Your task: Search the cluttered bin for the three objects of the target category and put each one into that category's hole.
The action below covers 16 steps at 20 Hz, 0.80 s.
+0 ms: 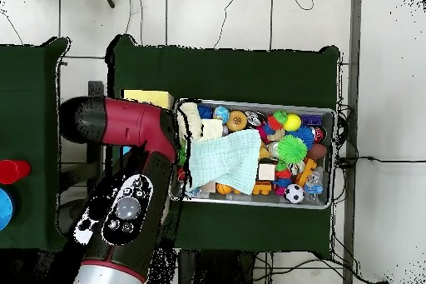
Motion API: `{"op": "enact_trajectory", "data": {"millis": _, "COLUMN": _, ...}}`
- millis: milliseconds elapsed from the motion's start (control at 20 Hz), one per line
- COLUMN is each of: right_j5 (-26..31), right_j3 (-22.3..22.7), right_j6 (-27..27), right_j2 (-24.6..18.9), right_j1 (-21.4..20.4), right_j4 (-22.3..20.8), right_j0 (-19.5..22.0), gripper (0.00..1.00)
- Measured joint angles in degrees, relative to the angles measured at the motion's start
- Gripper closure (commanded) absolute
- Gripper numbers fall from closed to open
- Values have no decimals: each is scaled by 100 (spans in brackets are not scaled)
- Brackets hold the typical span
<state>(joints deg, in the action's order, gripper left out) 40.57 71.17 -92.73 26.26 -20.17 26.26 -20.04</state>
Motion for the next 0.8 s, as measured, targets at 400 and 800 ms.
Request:
{"op": "enact_trajectory", "data": {"millis": 400, "right_j5": 1, "right_j3": -106, "right_j6": 0, "right_j2": 0, "right_j1": -19, "right_j4": -1, "right_j0": 4, "gripper": 0}}
{"op": "enact_trajectory", "data": {"millis": 800, "right_j5": 2, "right_j3": -233, "right_j6": 0, "right_j2": 0, "right_j1": -107, "right_j4": -5, "right_j0": 29, "gripper": 0}}
